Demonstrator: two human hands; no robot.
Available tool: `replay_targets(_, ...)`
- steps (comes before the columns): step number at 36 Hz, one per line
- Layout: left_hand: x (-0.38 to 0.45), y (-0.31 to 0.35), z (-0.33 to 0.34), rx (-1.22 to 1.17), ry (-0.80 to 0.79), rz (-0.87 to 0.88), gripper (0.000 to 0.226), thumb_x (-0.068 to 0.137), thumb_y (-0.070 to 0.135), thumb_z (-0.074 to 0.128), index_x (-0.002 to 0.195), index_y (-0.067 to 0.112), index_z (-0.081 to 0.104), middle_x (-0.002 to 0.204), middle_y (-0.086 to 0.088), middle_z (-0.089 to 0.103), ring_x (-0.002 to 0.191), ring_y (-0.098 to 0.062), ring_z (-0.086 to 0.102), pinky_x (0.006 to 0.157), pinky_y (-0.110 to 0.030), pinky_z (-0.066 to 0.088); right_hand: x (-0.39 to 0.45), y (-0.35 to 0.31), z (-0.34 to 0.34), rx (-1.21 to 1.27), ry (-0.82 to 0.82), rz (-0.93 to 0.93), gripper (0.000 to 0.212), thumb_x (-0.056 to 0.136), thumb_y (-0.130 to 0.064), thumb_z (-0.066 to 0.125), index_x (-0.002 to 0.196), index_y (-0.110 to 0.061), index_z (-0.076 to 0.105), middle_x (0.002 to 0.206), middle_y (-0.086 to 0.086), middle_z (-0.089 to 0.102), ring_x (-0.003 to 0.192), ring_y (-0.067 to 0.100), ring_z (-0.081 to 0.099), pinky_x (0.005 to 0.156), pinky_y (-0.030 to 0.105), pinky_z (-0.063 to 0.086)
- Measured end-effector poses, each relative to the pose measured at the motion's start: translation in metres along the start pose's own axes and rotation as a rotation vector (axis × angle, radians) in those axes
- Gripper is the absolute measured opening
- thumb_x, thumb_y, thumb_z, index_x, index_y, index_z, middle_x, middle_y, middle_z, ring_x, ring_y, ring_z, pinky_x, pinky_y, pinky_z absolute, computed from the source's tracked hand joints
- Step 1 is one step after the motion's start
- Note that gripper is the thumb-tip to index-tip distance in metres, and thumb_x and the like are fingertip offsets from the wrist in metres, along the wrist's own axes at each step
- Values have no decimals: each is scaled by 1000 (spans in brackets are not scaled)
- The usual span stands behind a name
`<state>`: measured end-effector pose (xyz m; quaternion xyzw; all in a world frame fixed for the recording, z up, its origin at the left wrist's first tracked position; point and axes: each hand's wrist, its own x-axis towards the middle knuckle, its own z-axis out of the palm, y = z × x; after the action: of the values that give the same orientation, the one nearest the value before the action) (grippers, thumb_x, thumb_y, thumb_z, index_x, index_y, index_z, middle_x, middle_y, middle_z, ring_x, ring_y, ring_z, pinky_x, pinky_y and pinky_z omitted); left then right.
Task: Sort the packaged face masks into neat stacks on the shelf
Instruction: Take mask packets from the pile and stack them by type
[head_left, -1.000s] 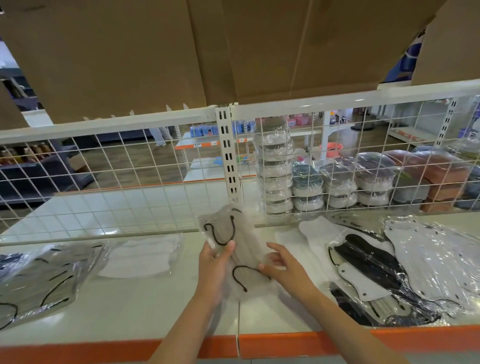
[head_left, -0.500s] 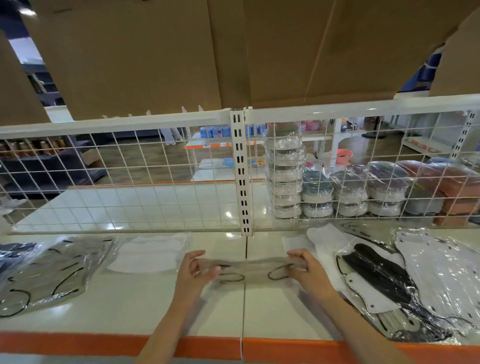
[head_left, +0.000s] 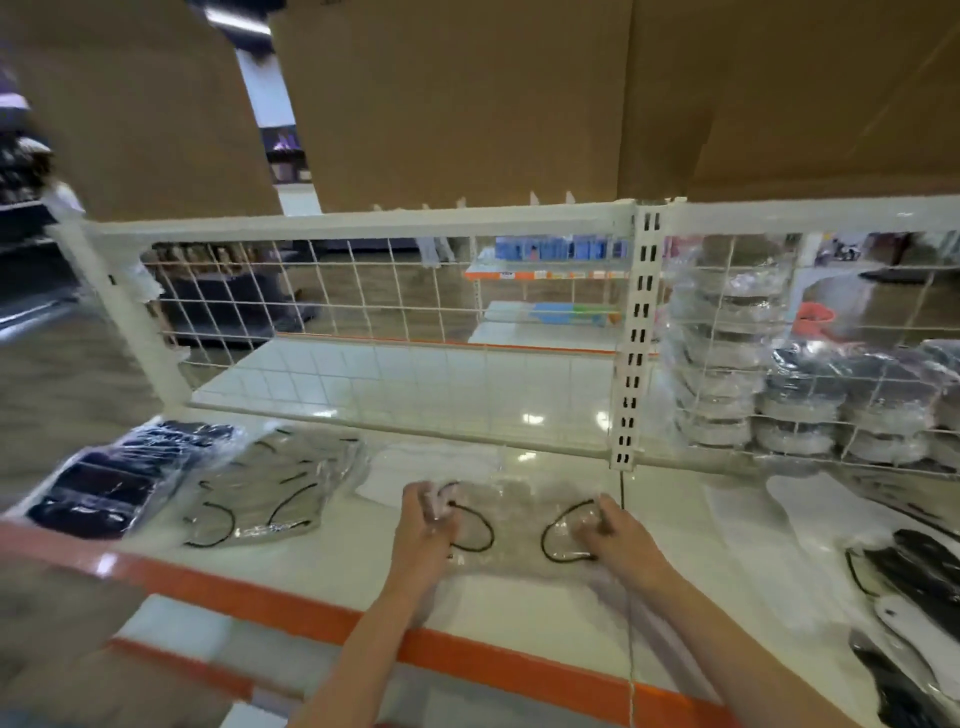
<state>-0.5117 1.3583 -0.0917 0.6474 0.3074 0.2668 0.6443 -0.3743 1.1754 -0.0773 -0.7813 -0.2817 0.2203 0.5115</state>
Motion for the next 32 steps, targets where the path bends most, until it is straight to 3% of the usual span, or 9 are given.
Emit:
replay_targets(4,27,5,-63,179,124,21,45,84,-2,59,119,20,40,104,-14,56,89,-29,60,69,-38,52,17,-27,53,-45,-160,1,10,92,-21,51,101,-25,51,83,-3,56,73,10,52,68,20,43)
replay_targets(8,44,3,-132,281,183,-89,46,82,-5,58,122,9,41,83,-6,53,71,-20,51,68,-37,45,30,-55,109,-29,-226,7,15,88,-15,55,92,-23,44,70,-4,47,62,8,46,56,17,39)
replay_targets(11,53,2,-182,394,199,-119,44,83,-4,54,123,7,40,79,-3,51,61,-14,47,55,-27,42,41,-72,153,-52,-272,14,23,87,-19,60,107,-18,49,79,-2,50,65,9,48,53,17,39)
replay_targets(13,61,5,-212,478,234,-105,45,83,-5,54,125,3,41,77,-4,52,58,-12,46,51,-23,39,49,-81,183,-48,-308,24,20,86,-21,63,98,-9,53,80,4,49,62,11,46,51,21,37)
replay_targets(18,93,10,-275,776,358,-48,70,72,7,56,138,16,35,114,-25,57,90,-32,58,73,-40,53,75,-108,254,-55,-317,63,13,85,-12,59,80,-12,47,65,4,47,48,11,41,42,18,33)
replay_targets(21,95,14,-288,1067,394,-105,75,73,14,56,143,17,29,137,-18,36,124,-36,36,103,-49,38,88,-121,287,-121,-302,91,29,83,-5,54,66,-20,36,60,0,44,48,10,41,41,16,32)
replay_targets(25,81,9,-286,1176,146,-45,28,88,16,48,114,9,55,130,-14,39,120,-29,39,107,-37,34,97,-131,316,-230,-286,112,25,79,-5,53,64,-18,38,60,0,46,52,10,44,42,18,30)
replay_targets(28,77,-6,-285,1182,-43,-36,35,92,31,48,123,17,52,122,-6,40,116,-24,42,101,-33,38,105,-135,328,-266,-283,121,23,77,-4,53,65,-17,39,62,0,47,53,11,46,40,17,31)
replay_targets(32,81,-12,-283,1276,-182,-30,54,94,40,46,143,18,34,148,-6,26,135,-26,29,111,-35,28,107,-137,329,-324,-271,88,26,79,-6,54,64,-19,37,64,-1,46,57,13,45,45,20,30)
